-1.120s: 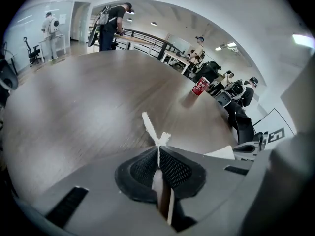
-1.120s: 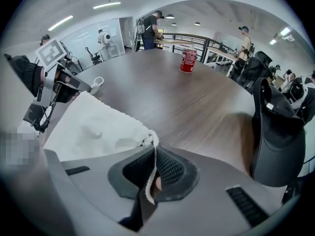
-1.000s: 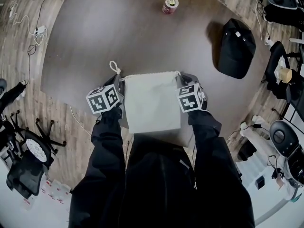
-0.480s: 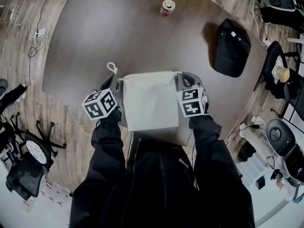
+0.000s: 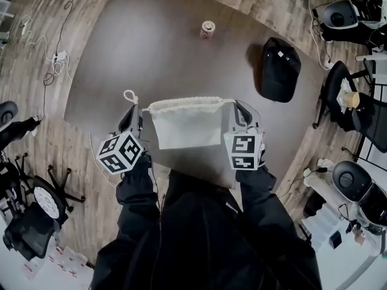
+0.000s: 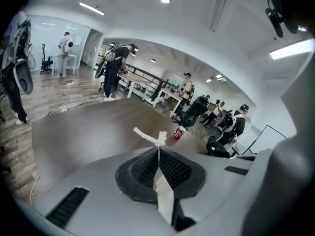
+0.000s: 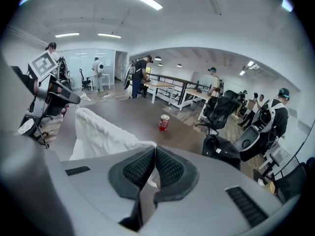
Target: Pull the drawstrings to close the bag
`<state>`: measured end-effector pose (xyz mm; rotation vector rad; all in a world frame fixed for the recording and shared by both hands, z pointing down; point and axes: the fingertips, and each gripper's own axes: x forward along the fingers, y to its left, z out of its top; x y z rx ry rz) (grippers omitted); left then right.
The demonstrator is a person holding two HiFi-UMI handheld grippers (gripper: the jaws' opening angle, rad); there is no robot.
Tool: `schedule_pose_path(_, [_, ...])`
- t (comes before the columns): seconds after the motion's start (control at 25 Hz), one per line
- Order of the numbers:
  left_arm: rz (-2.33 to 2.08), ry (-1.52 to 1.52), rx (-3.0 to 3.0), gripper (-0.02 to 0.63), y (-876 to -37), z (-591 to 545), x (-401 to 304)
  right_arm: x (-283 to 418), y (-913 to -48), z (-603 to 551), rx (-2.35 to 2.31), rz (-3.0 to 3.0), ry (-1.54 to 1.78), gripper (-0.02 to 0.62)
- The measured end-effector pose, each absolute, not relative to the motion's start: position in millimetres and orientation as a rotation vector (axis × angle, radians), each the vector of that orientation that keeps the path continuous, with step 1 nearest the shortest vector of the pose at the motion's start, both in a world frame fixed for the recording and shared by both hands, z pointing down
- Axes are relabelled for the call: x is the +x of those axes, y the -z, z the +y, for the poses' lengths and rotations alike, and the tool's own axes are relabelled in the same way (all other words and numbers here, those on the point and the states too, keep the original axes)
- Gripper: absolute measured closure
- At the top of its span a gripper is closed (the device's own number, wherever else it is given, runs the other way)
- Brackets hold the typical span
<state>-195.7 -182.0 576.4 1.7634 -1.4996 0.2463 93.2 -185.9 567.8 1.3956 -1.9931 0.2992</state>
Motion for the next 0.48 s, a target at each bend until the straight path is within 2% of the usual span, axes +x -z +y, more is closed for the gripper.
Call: schedule_pose_path(0.48, [-1.594, -0.061, 1.921, 0.571, -448, -167, -206, 80, -431, -170, 1.588, -2.095, -0.082, 0.571])
